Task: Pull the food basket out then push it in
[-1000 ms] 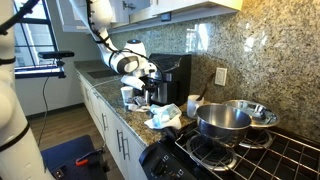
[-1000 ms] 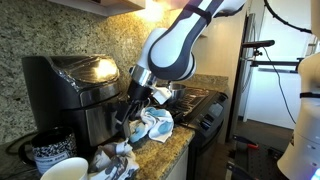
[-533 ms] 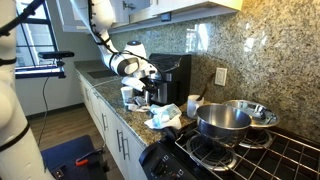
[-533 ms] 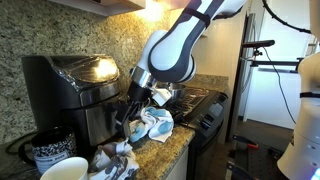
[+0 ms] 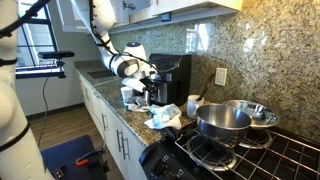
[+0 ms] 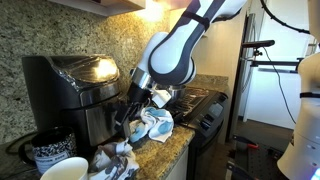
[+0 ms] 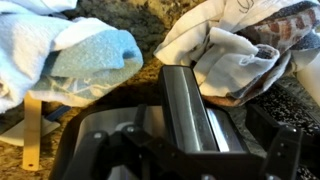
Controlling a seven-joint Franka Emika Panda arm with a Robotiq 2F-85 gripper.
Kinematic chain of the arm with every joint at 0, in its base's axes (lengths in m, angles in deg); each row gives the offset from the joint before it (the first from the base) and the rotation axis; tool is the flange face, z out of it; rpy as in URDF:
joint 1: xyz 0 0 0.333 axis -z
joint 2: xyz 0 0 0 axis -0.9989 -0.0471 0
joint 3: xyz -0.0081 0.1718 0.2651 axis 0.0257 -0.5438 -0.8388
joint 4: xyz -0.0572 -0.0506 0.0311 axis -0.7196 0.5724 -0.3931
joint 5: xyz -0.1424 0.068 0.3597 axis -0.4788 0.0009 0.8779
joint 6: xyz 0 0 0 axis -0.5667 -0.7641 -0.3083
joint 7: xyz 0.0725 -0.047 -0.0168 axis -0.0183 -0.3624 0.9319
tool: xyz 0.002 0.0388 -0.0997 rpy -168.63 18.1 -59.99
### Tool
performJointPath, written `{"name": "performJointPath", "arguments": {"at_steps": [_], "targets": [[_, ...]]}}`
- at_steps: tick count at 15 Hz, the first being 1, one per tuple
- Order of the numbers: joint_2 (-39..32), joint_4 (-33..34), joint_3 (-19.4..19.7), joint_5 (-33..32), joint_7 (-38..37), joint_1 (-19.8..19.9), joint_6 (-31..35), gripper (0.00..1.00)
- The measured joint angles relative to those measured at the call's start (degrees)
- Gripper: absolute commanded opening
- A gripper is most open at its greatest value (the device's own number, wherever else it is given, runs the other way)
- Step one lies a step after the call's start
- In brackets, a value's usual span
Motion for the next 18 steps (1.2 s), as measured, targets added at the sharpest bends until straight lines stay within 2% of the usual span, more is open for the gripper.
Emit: {"name": "performJointPath", "arguments": {"at_steps": [2, 3, 4, 8, 11, 18], "targets": [[-0.26, -0.08, 0.03, 0.00, 0.00, -0.06, 0.57, 1.00], [-0.42, -0.10, 0.06, 0.00, 0.00, -0.10, 0.87, 0.90], [-0.56, -0.11, 0.12, 0.00, 0.00, -0.15, 1.06, 0.72], [-0.92, -0.11, 0.55, 0.00, 0.00, -0.61, 1.16, 0.40], [-1.02, -0.15, 1.47, -0.02, 0.00, -1.08, 1.28, 0.20], [-1.05, -0.44, 3.27, -0.37, 0.07, -2.68, 1.94, 0.19]]}}
